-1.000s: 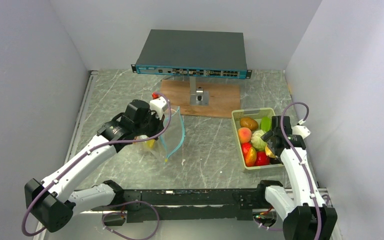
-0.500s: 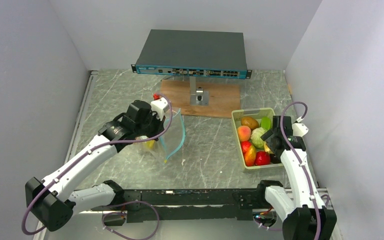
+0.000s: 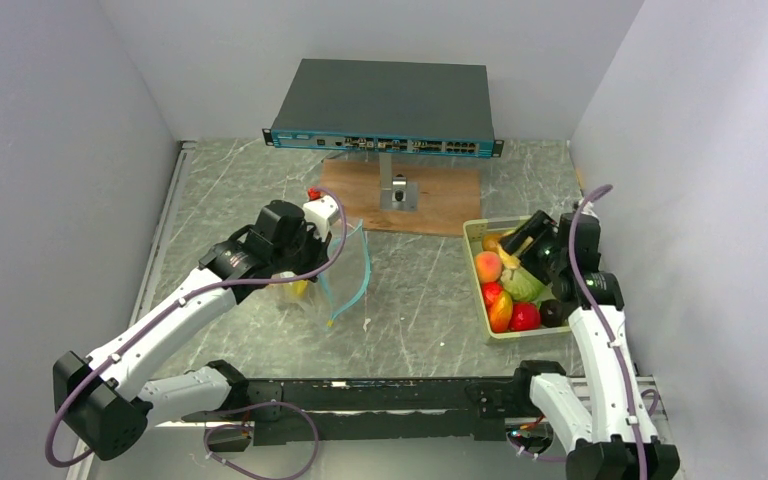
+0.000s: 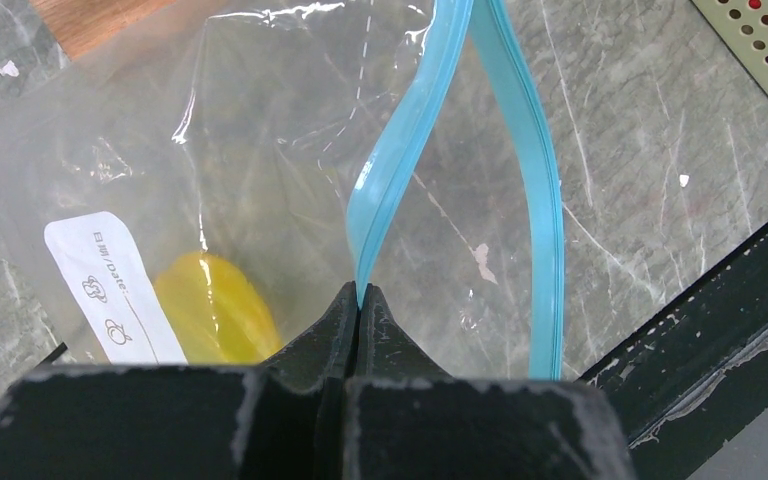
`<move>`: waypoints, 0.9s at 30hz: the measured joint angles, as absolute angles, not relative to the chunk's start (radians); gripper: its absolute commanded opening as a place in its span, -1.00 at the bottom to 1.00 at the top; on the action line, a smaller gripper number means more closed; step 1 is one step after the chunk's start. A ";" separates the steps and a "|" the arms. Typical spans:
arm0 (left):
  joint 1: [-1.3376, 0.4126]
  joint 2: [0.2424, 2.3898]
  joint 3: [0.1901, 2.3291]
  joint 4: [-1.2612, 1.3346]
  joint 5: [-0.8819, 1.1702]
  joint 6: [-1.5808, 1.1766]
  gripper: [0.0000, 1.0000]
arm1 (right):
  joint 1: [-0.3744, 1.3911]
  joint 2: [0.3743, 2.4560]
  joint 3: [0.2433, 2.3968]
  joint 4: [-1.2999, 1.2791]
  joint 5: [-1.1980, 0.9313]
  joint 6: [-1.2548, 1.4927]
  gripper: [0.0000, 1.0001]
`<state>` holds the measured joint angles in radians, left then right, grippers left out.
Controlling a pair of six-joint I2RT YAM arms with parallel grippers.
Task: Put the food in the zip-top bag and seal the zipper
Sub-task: Pick up the fake fruit from the bin, then place the fake fruit in the zipper food storage bag.
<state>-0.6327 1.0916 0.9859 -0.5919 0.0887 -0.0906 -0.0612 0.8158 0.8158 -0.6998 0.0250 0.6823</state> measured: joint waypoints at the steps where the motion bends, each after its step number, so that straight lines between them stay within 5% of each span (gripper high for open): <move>1: -0.633 1.092 0.986 -0.592 0.089 -0.091 -1.00 | -0.051 0.819 0.815 -0.667 -0.049 0.671 -0.86; 4: -0.633 1.093 0.986 -0.593 0.089 -0.091 -1.00 | 0.035 0.844 0.812 -0.545 -0.195 0.644 -0.88; 14: -0.633 1.104 0.986 -0.594 0.078 -0.090 -1.00 | 0.746 1.106 0.893 -0.234 -0.307 0.563 -0.85; 27: -0.633 1.098 0.986 -0.595 0.062 -0.089 -1.00 | 0.933 1.317 0.928 -0.040 -0.270 0.560 -0.64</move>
